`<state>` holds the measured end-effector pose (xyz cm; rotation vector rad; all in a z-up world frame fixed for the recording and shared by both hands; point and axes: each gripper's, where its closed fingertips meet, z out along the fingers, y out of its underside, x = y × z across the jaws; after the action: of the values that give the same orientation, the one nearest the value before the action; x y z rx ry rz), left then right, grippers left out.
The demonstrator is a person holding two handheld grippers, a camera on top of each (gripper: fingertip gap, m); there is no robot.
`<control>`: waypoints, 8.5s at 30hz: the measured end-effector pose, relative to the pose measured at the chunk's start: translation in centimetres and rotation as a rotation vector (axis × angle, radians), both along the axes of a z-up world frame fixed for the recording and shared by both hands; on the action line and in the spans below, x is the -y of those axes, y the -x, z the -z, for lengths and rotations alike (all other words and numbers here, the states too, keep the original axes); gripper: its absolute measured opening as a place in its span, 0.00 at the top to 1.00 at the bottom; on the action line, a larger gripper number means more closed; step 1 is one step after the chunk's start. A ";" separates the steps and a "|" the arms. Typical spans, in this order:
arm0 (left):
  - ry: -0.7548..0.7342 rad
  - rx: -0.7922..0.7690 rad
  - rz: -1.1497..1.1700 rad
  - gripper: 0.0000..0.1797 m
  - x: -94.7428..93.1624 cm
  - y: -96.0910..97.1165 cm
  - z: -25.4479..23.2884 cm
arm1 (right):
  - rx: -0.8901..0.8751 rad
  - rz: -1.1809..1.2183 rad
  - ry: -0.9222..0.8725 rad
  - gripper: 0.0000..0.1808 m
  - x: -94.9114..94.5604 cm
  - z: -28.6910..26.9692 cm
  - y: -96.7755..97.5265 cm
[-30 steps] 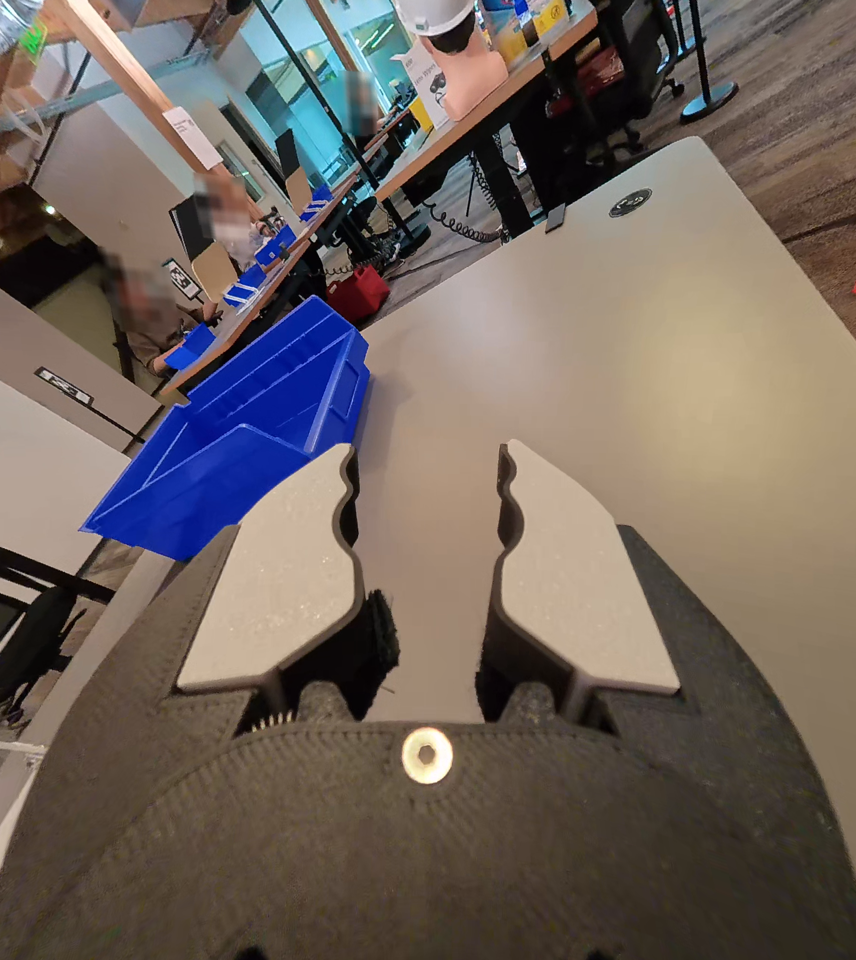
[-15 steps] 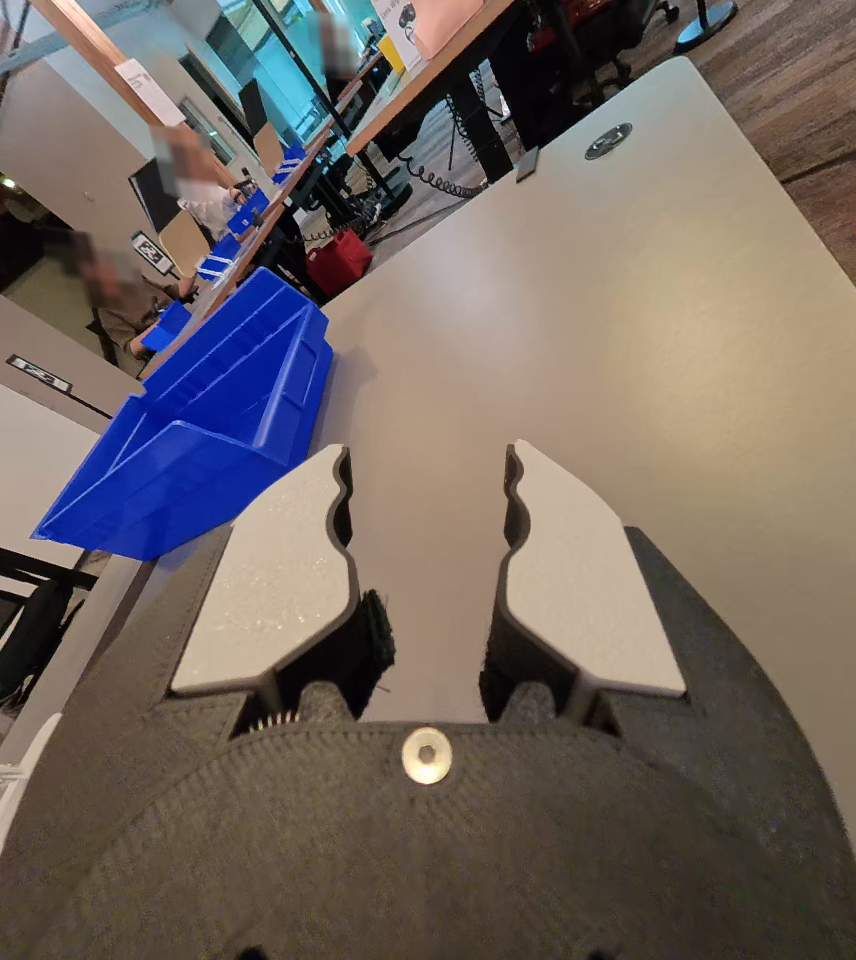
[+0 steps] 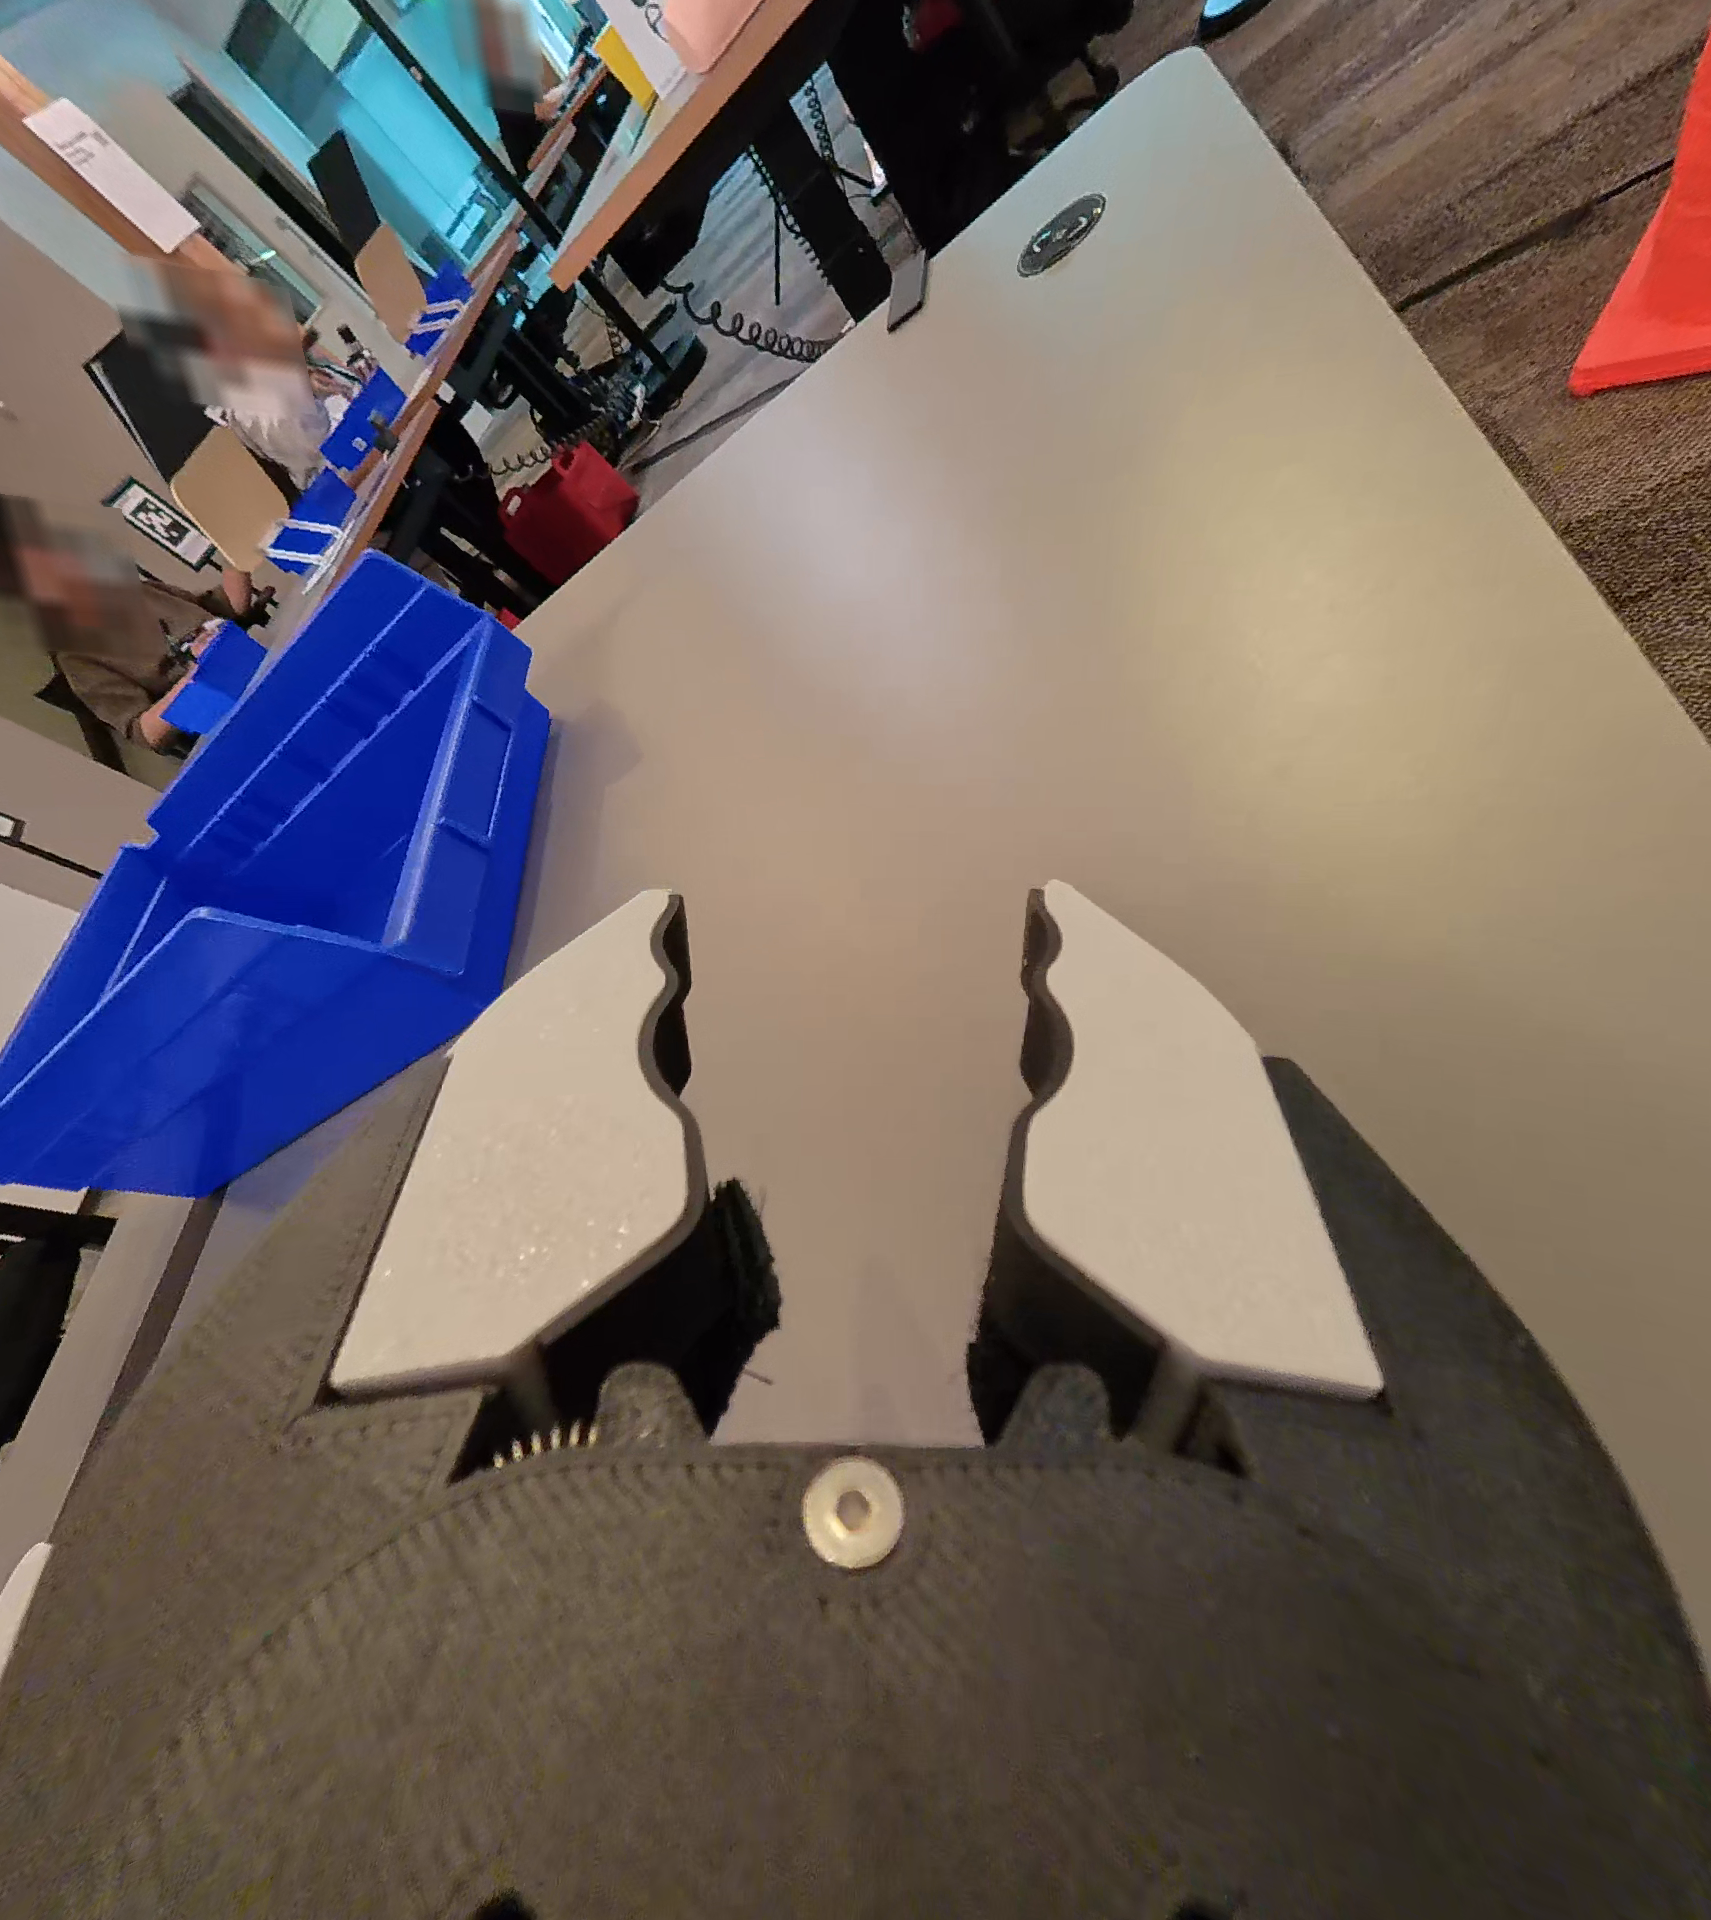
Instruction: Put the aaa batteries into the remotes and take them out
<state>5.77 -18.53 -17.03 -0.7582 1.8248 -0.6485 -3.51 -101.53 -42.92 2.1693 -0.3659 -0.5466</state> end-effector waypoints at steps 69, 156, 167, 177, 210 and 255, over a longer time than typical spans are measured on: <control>0.621 -0.445 -0.742 0.45 1.9 -34.9 5.2 | 0.056 0.371 -0.356 0.26 -15.2 -17.5 -59.4; 1.147 0.014 -3.227 0.18 -53.4 -19.6 9.1 | -0.958 -2.307 -1.066 0.95 -201.3 54.3 -11.8; 1.128 0.026 -3.208 0.18 -53.7 -19.7 9.0 | -1.202 -1.673 -0.997 0.95 -196.7 30.9 -14.9; 0.685 0.533 -3.109 0.35 -57.3 -21.6 3.1 | -1.500 -1.628 -0.965 0.95 -186.5 -3.5 -33.9; 0.414 1.479 -3.328 0.50 12.1 -64.8 -14.8 | -2.307 -1.489 -0.157 0.95 -83.3 -44.9 -56.0; 0.847 0.774 -1.754 0.50 12.0 27.4 -17.4 | -1.064 -0.076 -1.422 0.95 -94.5 -27.5 3.1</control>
<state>-21.61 -30.53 0.37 -1.8628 -0.2490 -0.3103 -6.58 -7.06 -15.39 2.5704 0.9700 -2.2262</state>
